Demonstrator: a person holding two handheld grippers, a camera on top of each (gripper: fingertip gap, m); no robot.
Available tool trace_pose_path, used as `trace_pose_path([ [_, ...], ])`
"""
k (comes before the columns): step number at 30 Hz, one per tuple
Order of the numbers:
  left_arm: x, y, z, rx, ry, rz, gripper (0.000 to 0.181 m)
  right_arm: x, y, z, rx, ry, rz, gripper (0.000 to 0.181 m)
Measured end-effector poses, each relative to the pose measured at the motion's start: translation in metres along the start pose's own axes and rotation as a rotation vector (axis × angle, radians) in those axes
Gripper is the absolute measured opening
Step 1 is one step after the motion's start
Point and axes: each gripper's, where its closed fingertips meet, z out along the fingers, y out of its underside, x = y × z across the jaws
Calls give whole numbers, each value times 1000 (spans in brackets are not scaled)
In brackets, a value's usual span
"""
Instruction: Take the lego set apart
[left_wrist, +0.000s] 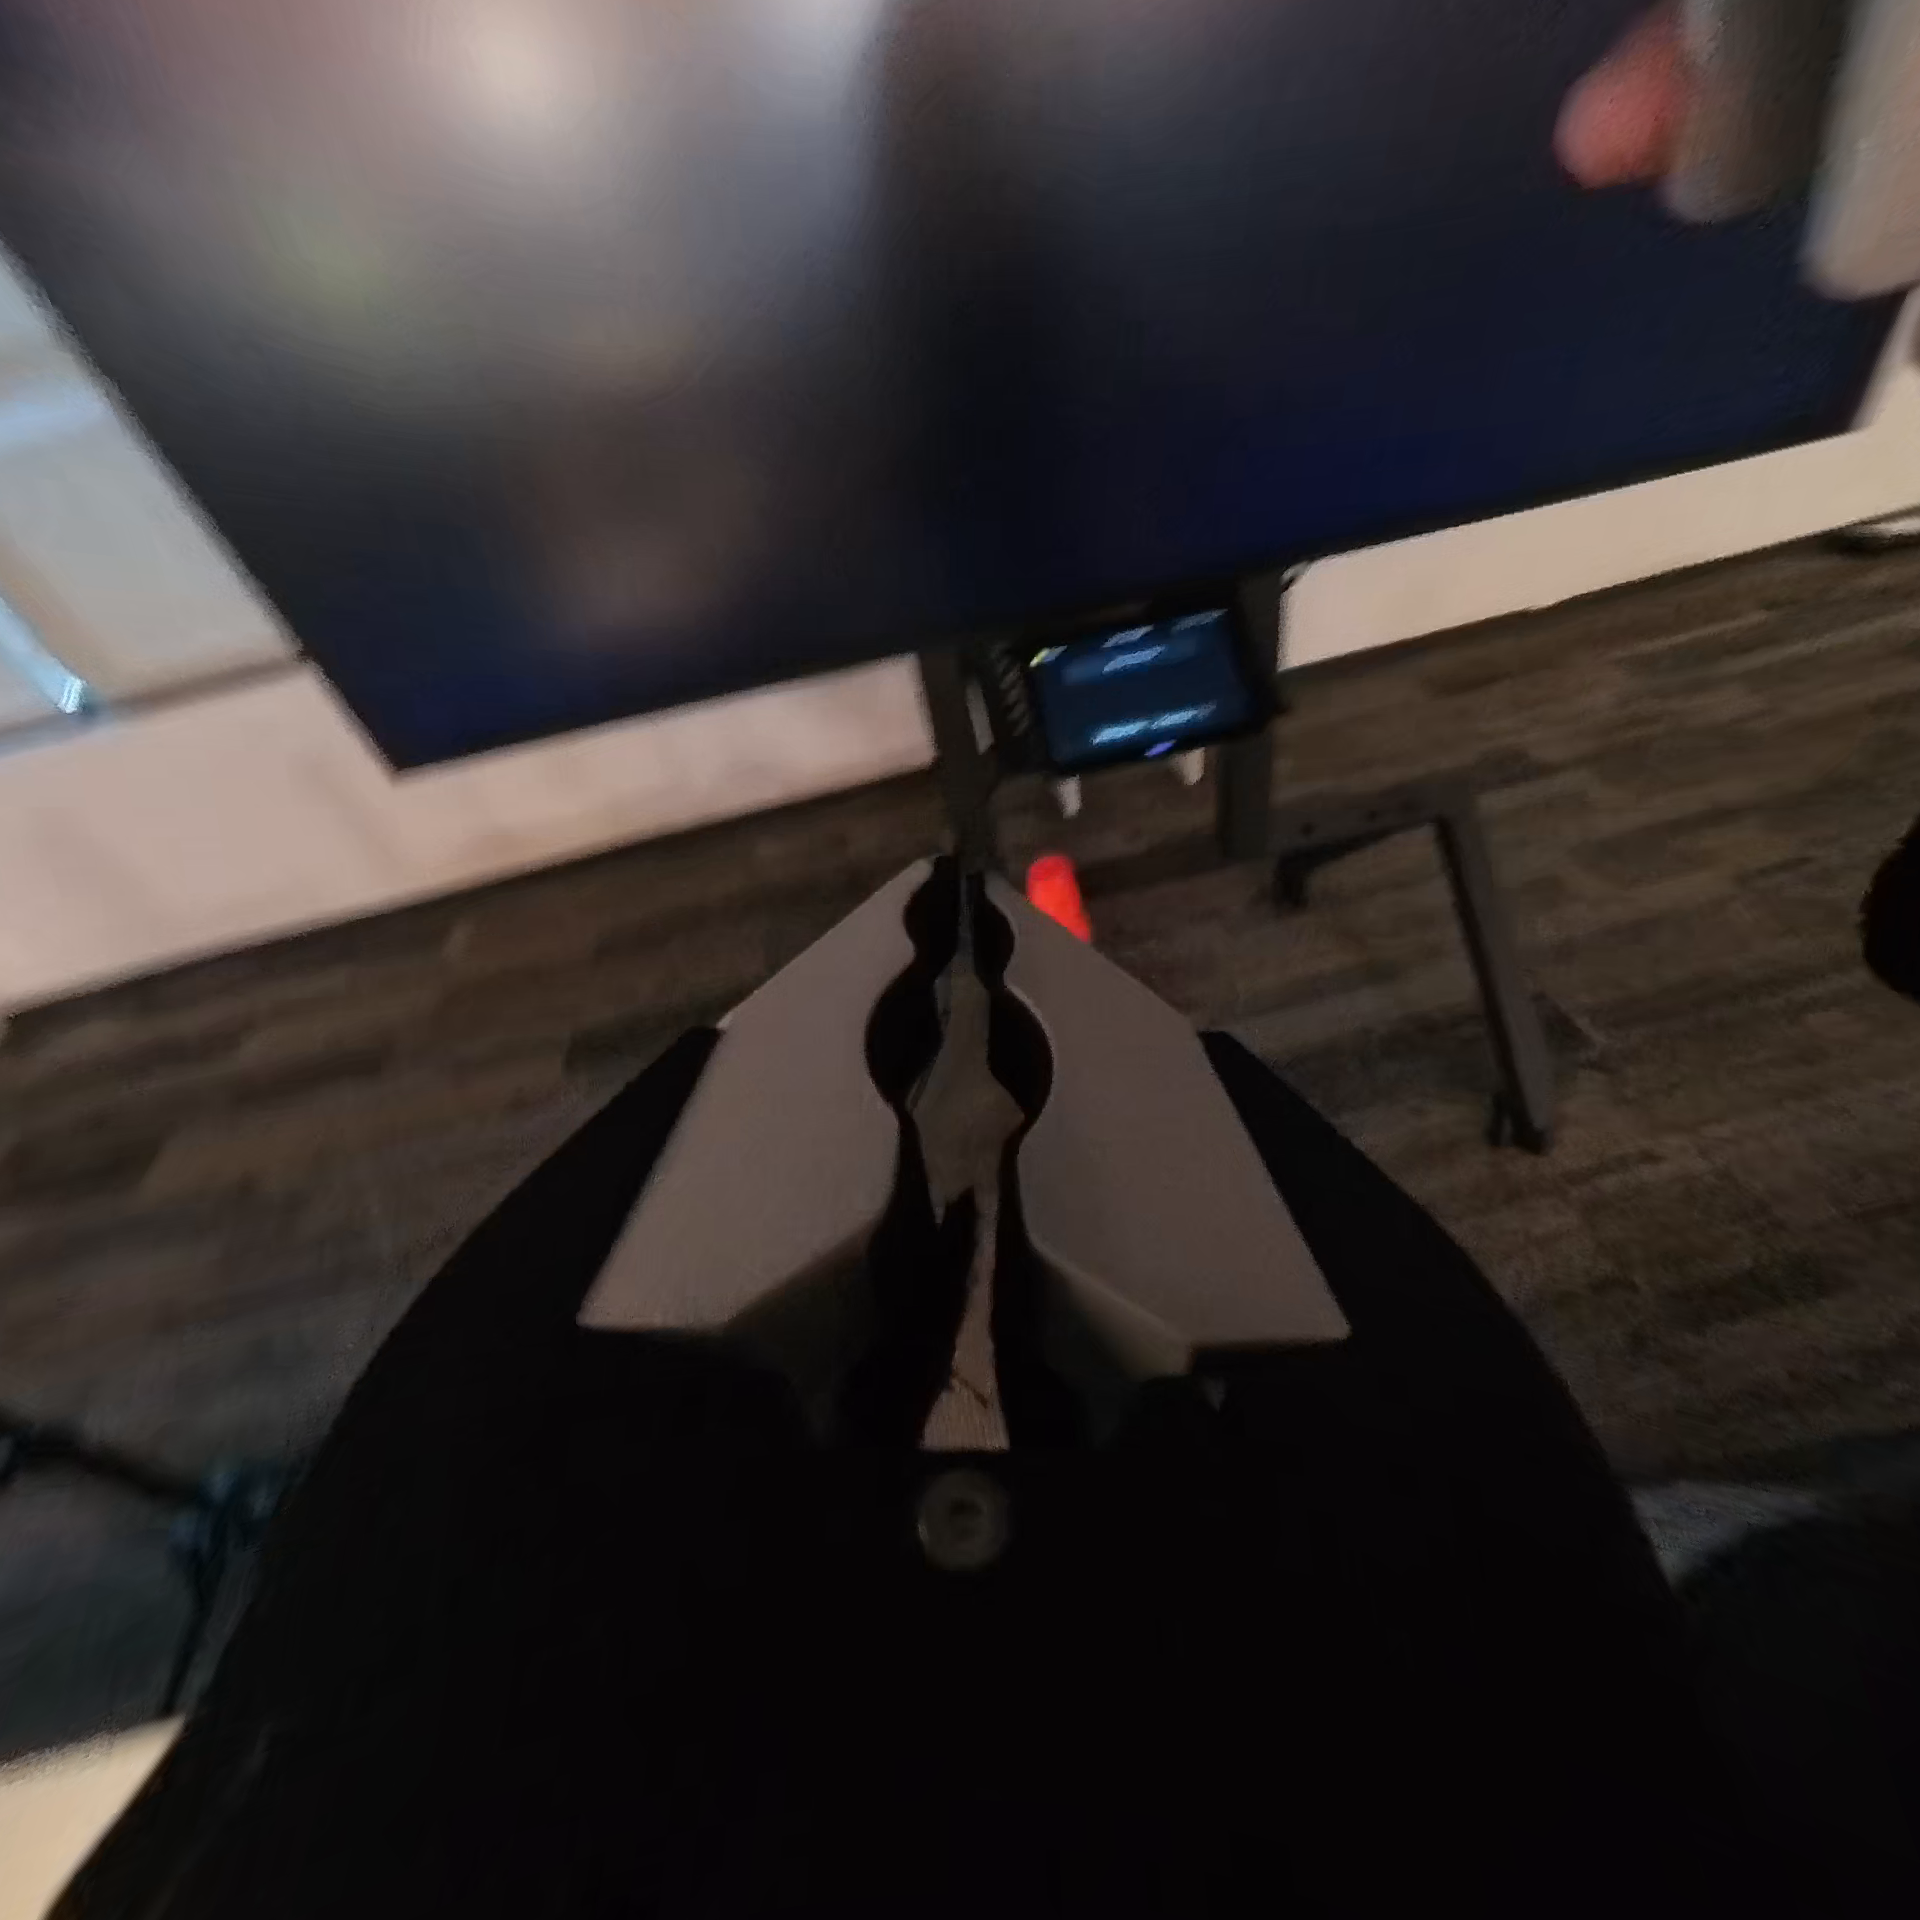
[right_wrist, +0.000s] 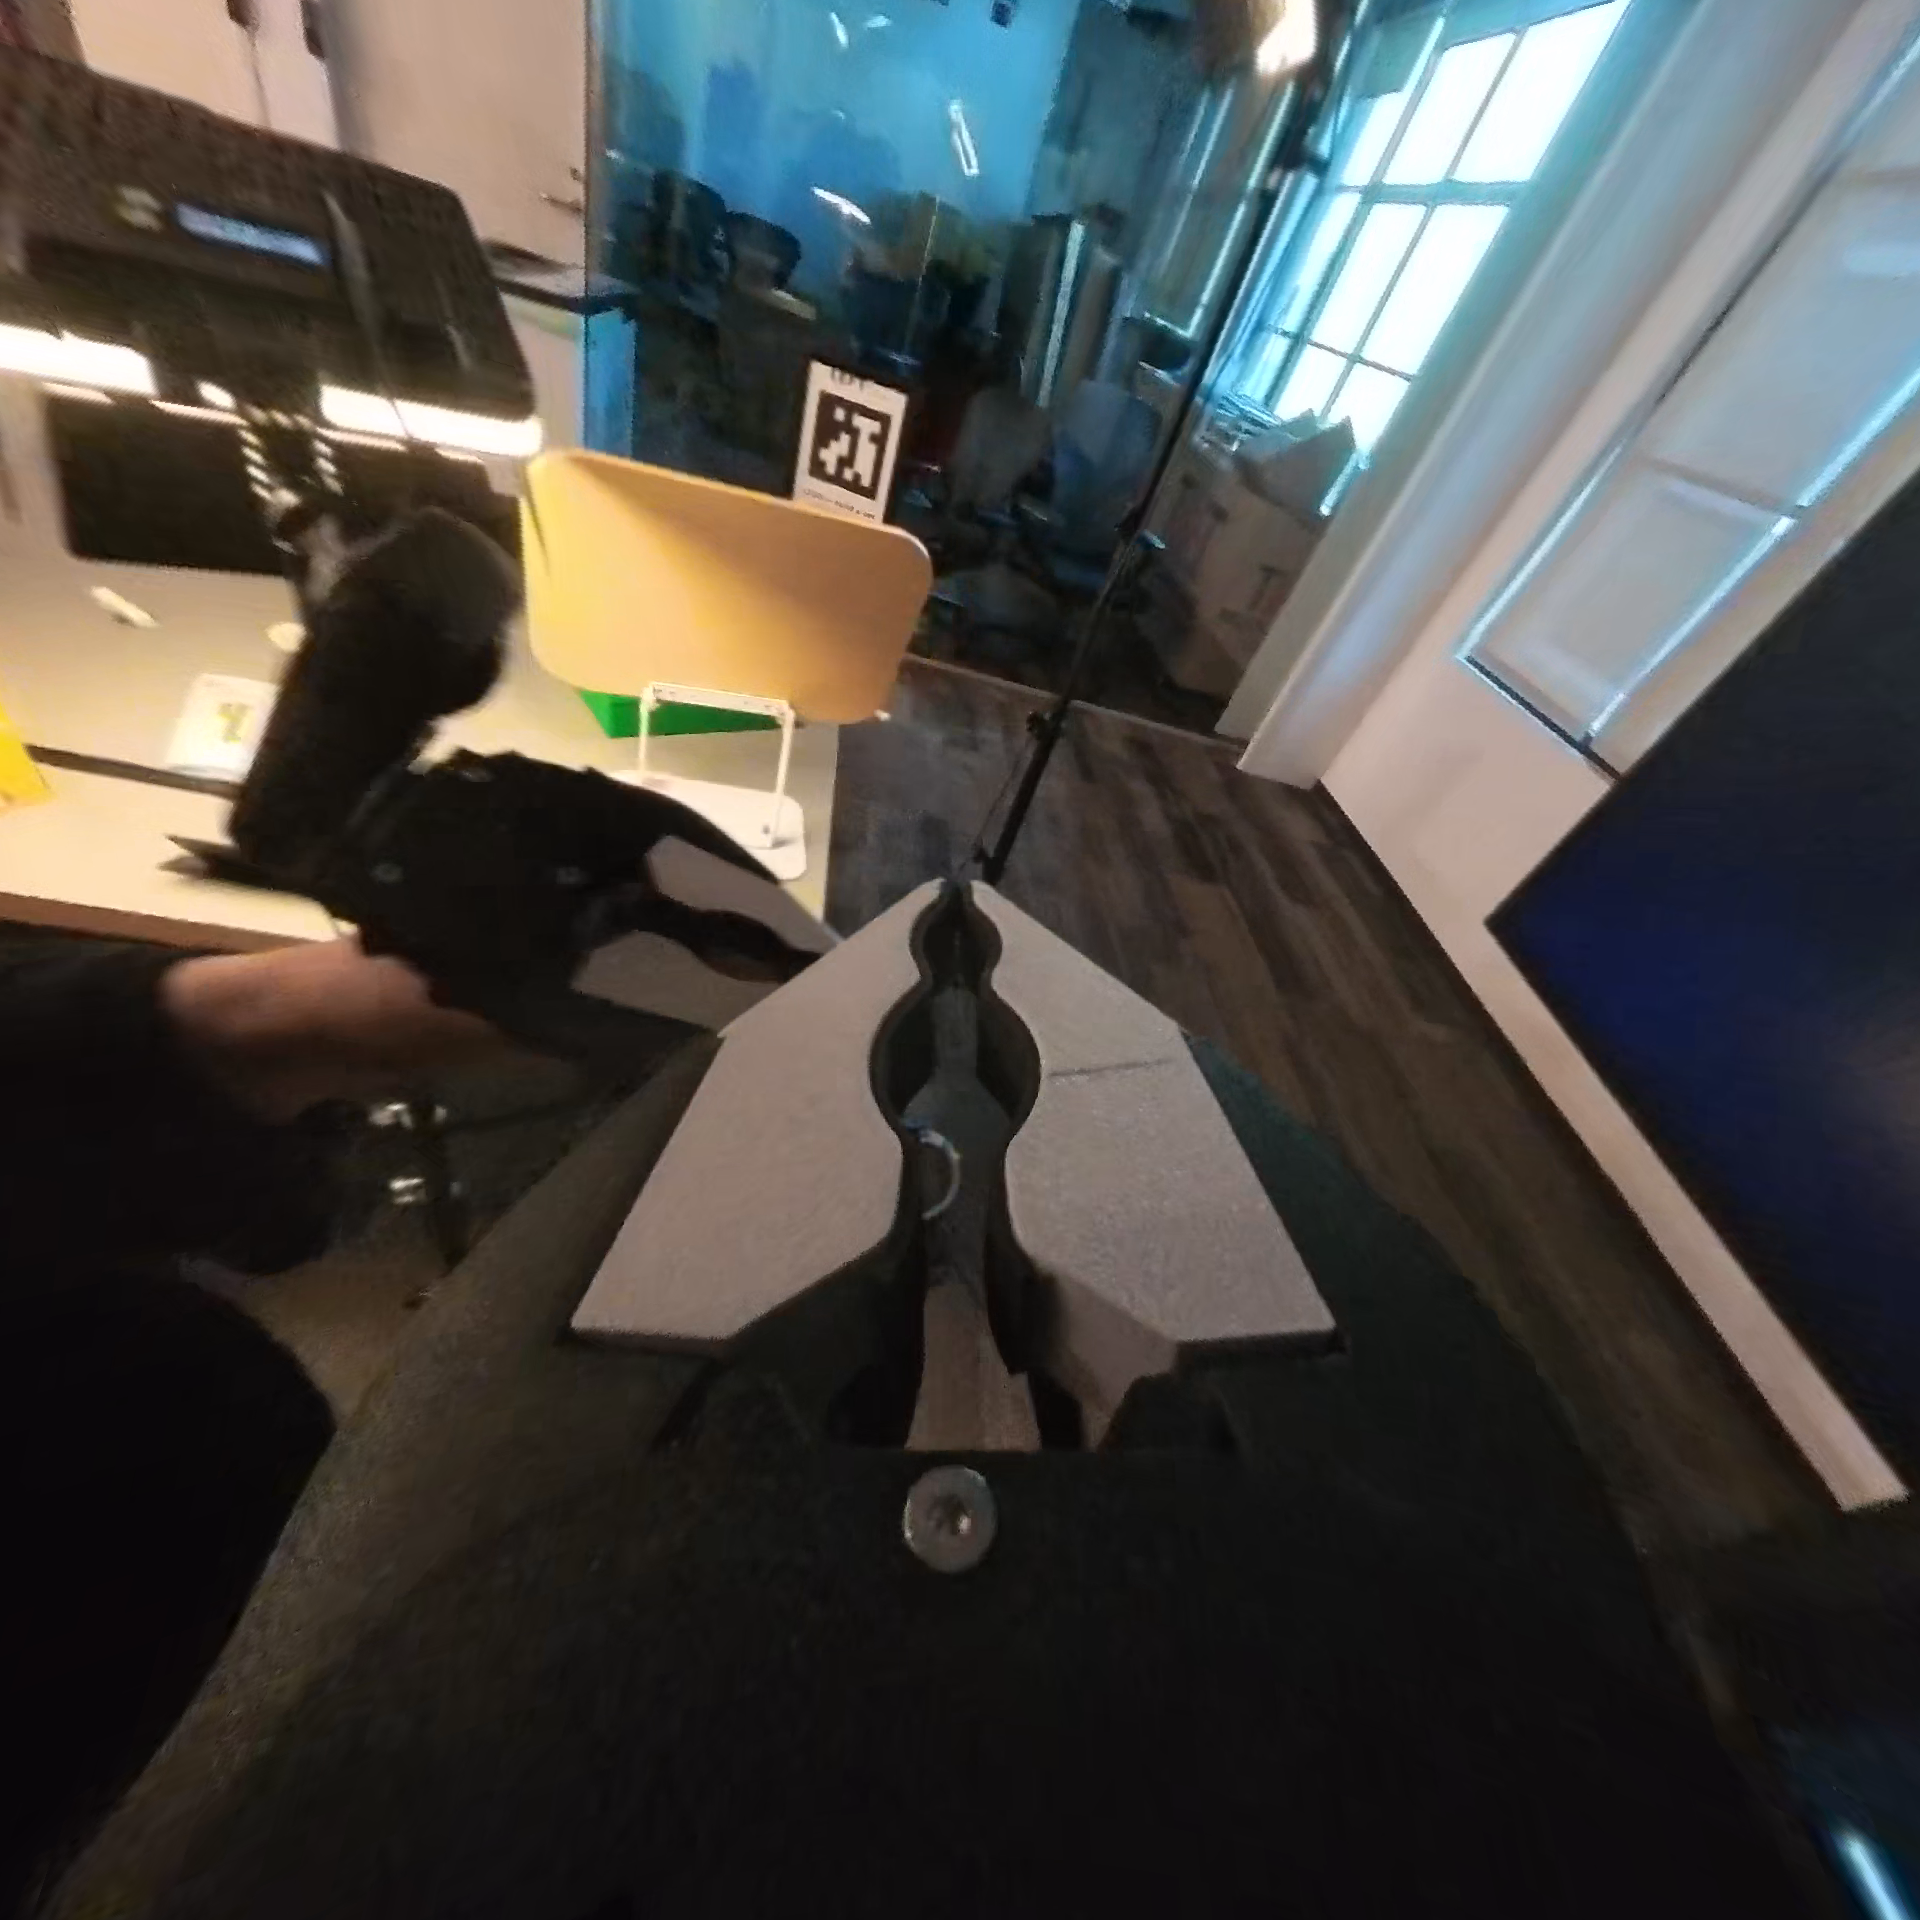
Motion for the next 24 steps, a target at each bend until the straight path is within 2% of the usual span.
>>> trace_pose_path([
  [3, -26, 26, 7, -62, -83, -70, 0, 46, 44, 34, -2, -26, -5, 0],
  [6, -55, 60, 24, -128, -148, -93, 0, 92, 116, 78, -50, -43, 28, 0],
  [8, -85, 79, 45, -151, -200, -53, 2, 122, 164, 111, -119, -47, 68, 0],
  [10, -128, 84, 77, -119, -267, 8, 3, 149, 191, 146, -152, -66, 90, 2],
  [12, -179, 78, 120, -46, -312, 62, 3, 174, 185, 186, -97, -116, 87, 9],
  [14, -239, 66, 171, 13, -343, 102, 4, 201, 162, 230, -20, -176, 68, 10],
  [17, -324, 45, 236, 19, -355, 106, 9, 245, 119, 295, 56, -251, 52, 13],
  [19, -371, 40, 255, 22, -384, 121, 12, 270, 91, 335, 122, -286, 33, 14],
  [21, -417, 45, 259, 65, -480, 113, 13, 289, 64, 373, 178, -340, 21, 16],
  [24, -461, 75, 273, 65, -494, 37, 18, 301, 23, 423, 258, -445, -16, 17],
])
